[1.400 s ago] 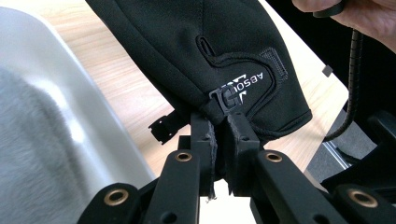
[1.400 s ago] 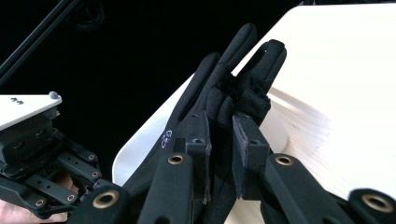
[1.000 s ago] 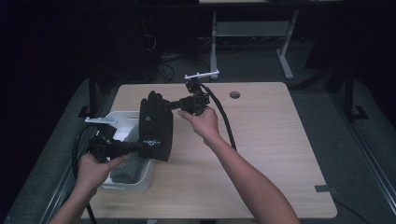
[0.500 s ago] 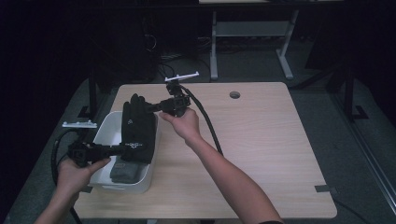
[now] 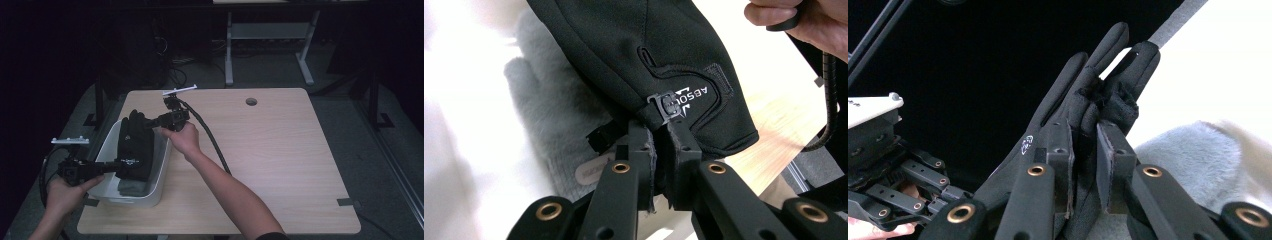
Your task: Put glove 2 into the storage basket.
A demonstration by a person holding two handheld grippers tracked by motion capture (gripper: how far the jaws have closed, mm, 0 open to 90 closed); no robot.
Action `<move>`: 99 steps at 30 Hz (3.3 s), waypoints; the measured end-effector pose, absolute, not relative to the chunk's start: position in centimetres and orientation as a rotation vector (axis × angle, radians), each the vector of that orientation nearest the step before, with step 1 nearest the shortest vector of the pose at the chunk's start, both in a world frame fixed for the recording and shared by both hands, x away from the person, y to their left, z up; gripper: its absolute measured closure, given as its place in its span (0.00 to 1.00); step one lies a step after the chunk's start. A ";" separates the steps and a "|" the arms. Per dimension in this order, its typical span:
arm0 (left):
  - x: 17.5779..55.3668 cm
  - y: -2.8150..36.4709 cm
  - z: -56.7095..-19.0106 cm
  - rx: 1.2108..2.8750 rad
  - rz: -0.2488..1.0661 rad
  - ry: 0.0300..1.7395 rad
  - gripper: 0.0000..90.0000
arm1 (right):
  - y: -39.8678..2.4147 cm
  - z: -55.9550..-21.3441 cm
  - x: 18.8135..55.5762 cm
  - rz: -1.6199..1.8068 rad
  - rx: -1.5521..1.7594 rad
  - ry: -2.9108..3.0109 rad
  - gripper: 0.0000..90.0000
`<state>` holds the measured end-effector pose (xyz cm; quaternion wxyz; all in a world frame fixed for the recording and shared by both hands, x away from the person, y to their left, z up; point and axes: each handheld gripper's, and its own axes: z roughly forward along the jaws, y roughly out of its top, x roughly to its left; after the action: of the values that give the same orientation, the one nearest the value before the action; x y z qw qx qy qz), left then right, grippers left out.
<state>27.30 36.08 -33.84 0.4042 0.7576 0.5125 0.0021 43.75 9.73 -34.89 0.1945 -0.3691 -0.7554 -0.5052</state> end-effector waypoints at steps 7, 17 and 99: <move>27.1 36.5 -34.8 1.905 -0.018 1.318 0.93 | 10.4 -36.2 43.7 -1.368 -1.038 -2.134 0.87; 26.7 37.2 -36.3 1.921 -0.053 1.343 0.93 | 11.0 -37.9 43.3 -1.306 -1.045 -2.161 0.86; 31.7 24.3 -30.8 1.945 -0.037 1.073 0.53 | -8.2 -33.9 43.8 -1.495 -1.278 -2.064 0.44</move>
<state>31.70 24.29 -30.75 0.4441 0.7844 0.4329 -0.0151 43.80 -8.15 -33.90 0.1448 -0.4436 -0.7162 -0.5189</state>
